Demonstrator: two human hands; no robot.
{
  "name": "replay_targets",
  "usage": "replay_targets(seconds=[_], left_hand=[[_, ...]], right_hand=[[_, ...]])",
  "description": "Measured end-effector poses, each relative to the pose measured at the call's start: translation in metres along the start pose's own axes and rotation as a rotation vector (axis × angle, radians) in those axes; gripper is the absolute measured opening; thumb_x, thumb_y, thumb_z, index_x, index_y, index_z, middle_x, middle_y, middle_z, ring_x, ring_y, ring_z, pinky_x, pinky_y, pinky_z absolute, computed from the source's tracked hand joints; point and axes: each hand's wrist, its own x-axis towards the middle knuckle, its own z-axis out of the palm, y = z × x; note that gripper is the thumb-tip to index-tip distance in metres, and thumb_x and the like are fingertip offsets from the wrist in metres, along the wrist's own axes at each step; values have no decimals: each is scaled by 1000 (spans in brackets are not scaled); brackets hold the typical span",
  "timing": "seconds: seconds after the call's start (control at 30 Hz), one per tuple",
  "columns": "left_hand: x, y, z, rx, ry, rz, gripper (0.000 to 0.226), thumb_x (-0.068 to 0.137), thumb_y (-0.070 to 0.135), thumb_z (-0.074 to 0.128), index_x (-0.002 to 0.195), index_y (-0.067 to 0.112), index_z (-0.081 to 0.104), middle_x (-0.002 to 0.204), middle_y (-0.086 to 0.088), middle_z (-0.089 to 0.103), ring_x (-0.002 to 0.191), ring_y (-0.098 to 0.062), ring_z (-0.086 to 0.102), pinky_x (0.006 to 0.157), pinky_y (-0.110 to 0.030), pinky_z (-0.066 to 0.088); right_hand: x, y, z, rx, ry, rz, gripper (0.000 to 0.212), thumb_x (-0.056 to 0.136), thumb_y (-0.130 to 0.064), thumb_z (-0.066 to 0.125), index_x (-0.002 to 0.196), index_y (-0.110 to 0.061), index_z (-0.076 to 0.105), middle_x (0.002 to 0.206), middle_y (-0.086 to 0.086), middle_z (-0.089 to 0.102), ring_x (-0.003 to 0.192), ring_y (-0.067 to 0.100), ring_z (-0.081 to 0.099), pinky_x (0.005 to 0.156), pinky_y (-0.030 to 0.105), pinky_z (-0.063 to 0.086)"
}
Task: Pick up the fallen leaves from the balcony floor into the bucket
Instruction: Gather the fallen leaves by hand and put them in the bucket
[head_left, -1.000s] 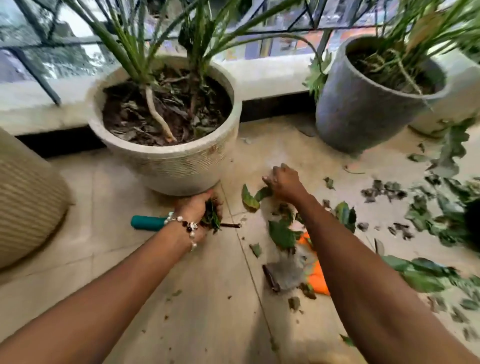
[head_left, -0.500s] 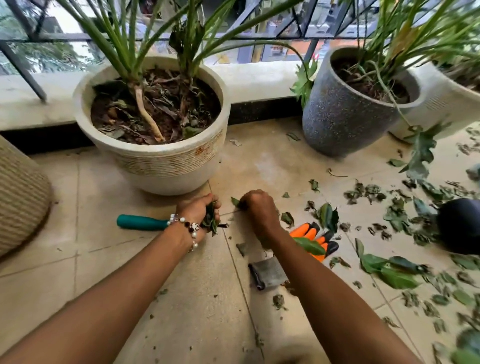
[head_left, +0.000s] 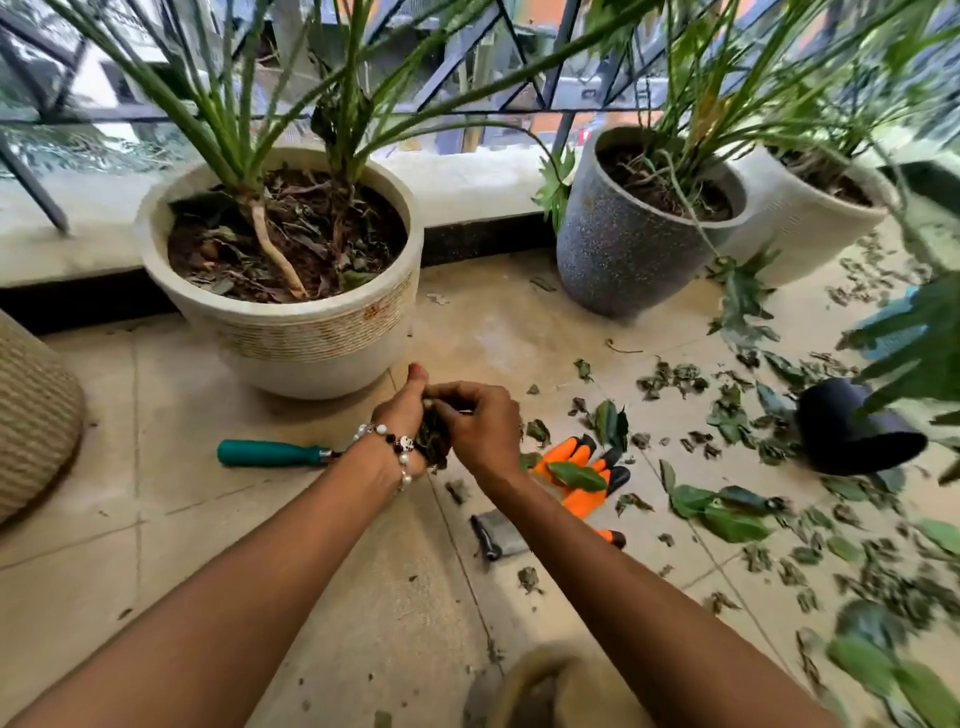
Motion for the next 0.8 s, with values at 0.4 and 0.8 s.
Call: replay_targets(seconds=[0.4,0.8], left_hand=[[-75,48,0,45,-91,15,45,92,55,54,76,12,56,47,-3,48,30,-15,44,36,-19,39],[-106,68,6,294,-119,13,31,99,26,48,72,10,46,48,0,27,39,-11,21,39,-12,22]], right_hand=[[-4,-74,-55,35,-282,-54,21,96,2,51,110,3,67,98,12,69,78,2,63,72,17,49],[51,-54,-109,-521,-63,143,17,88,-12,63,94,-1,75,88,17,74,69,20,63,64,30,53]])
